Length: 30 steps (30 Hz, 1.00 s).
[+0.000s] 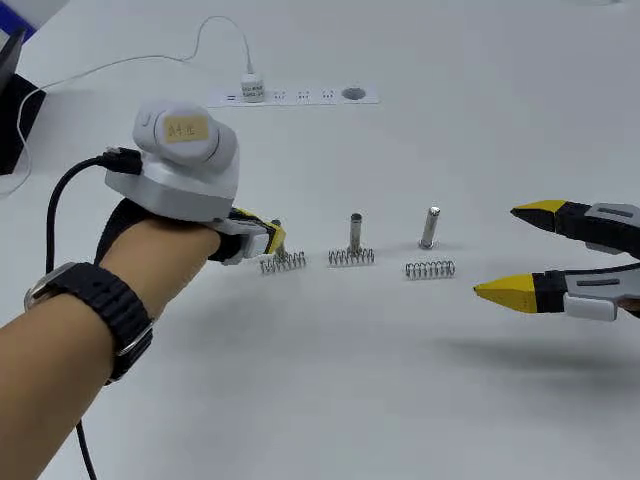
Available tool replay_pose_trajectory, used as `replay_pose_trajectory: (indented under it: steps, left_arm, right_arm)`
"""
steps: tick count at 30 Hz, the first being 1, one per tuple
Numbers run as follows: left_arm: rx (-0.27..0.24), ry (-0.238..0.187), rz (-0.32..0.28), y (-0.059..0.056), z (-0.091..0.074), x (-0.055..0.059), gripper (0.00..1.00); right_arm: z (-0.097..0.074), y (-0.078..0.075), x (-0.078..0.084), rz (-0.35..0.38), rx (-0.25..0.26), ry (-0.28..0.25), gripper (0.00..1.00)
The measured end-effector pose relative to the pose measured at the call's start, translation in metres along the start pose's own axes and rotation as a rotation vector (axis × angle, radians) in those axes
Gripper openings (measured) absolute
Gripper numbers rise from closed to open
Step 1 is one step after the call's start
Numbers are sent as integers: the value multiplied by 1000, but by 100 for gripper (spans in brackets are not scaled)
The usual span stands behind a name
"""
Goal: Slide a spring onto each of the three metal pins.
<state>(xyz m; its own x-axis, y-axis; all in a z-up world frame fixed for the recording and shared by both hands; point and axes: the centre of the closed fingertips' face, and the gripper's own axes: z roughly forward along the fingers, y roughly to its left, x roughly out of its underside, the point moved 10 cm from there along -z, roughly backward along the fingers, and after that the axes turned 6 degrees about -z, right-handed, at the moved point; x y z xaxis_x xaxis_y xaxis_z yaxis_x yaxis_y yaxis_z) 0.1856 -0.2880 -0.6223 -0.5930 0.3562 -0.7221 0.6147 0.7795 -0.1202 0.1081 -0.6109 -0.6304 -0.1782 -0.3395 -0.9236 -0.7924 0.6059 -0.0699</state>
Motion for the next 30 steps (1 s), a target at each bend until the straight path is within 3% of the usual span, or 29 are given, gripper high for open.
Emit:
replay_pose_trajectory:
  steps: [14, 24, 30]
  left_arm:
    - [15, -39, 2, -1, -14, 7, 23]
    - [42, -112, 13, -1, -28, 17, 29]
    - [123, -159, 24, -3, -33, 31, 30]
  right_arm:
    - [2, 2, -1, -5, -6, 8, 73]
    - [3, 1, -1, -9, -16, 22, 71]
    - [3, 1, -1, -12, -23, 32, 70]
